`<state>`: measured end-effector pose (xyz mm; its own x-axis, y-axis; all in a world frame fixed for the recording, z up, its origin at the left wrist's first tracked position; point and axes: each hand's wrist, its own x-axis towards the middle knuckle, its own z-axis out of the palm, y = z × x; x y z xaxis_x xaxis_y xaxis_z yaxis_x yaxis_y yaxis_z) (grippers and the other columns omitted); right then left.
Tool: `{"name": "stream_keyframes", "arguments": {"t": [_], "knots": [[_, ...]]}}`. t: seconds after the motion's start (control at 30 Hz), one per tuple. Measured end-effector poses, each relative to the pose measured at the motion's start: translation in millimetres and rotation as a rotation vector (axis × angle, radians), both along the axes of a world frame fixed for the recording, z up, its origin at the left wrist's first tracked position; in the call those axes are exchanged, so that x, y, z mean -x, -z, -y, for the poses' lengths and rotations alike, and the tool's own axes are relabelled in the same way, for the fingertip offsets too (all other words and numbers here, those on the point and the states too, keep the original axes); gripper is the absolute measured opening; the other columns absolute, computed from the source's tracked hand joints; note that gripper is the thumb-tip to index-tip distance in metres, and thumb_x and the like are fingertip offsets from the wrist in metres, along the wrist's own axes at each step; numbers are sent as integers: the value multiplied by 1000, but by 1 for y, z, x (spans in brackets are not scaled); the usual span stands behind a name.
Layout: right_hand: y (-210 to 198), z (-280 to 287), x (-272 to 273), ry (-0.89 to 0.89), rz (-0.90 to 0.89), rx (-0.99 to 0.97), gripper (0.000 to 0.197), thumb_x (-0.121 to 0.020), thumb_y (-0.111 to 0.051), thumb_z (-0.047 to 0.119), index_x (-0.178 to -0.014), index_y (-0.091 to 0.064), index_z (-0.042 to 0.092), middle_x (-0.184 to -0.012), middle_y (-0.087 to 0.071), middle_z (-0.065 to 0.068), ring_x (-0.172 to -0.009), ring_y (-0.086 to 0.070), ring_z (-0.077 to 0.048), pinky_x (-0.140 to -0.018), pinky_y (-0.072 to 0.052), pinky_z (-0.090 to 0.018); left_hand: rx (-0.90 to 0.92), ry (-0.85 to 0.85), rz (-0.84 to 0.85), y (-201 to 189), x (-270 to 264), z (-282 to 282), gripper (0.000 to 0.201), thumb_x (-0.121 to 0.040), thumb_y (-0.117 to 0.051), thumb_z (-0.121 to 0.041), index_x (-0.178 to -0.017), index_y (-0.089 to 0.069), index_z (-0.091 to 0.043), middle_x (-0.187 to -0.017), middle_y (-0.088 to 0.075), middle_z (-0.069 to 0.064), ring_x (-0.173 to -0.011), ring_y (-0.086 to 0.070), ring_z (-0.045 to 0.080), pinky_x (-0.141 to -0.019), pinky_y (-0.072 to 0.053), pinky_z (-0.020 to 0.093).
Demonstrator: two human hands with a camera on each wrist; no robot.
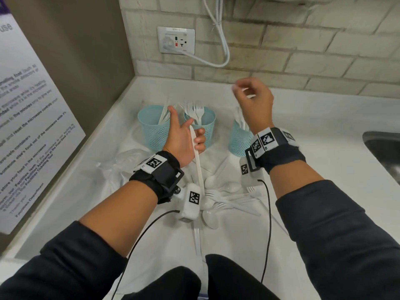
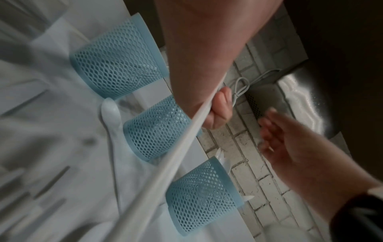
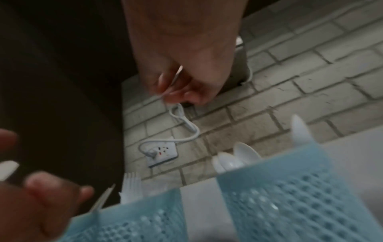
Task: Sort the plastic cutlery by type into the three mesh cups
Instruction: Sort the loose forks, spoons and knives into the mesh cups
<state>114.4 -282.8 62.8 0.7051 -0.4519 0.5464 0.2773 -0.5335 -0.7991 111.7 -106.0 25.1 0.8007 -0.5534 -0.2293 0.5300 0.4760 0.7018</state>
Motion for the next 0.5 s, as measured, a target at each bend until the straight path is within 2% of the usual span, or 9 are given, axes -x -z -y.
{"name": "stream_keyframes", "arguments": {"t": [0.07, 0.13, 0.2, 0.3, 0.4, 0.5], "knots": [[-11, -16, 4, -257, -193, 79, 10, -81, -71, 20, -84, -72, 11, -72, -66, 8, -63, -55, 5, -67, -46, -15, -20, 2, 7, 1, 1, 2, 76, -74, -14, -86, -107, -43, -24, -68, -38, 0, -45, -28, 9, -43, -21, 19], [-19, -30, 8, -463, -427, 226, 17, -80, -73, 24, -88, -74, 9, -79, -70, 2, -70, -59, 1, -70, -45, -11, -34, 2, 24, 0, 2, 3, 82, -74, -11, -85, -115, -45, -23, -67, -38, 0, -46, -28, 9, -43, -19, 20], [-19, -39, 8, -597, -599, 346, 19, -80, -73, 23, -93, -74, 9, -87, -71, -3, -73, -59, 1, -68, -41, -2, -39, 10, 42, -2, 2, 1, 87, -75, -6, -84, -118, -51, -23, -62, -35, -3, -46, -26, 9, -44, -17, 20], [-11, -48, 5, -664, -663, 360, 20, -80, -72, 19, -95, -73, 6, -84, -69, -4, -66, -57, 9, -66, -39, 2, -11, 28, 18, -7, 3, -4, 92, -74, -3, -85, -112, -57, -20, -50, -26, -8, -45, -24, 7, -43, -15, 19], [-7, -55, -1, -687, -680, 306, 18, -81, -71, 16, -95, -72, 3, -77, -65, 6, -65, -57, 12, -69, -40, 1, -11, 3, 5, -9, 3, -10, 90, -75, -4, -84, -104, -60, -19, -47, -24, -8, -42, -26, 7, -42, -15, 19], [-9, -63, -2, -761, -719, 281, 4, -83, -68, 15, -85, -68, 11, -79, -63, 2, -75, -57, -1, -80, -43, -12, -26, -41, 18, -8, 1, -15, 91, -78, -5, -81, -131, -42, -17, -45, -36, -9, -40, -28, 7, -39, -18, 18]]}}
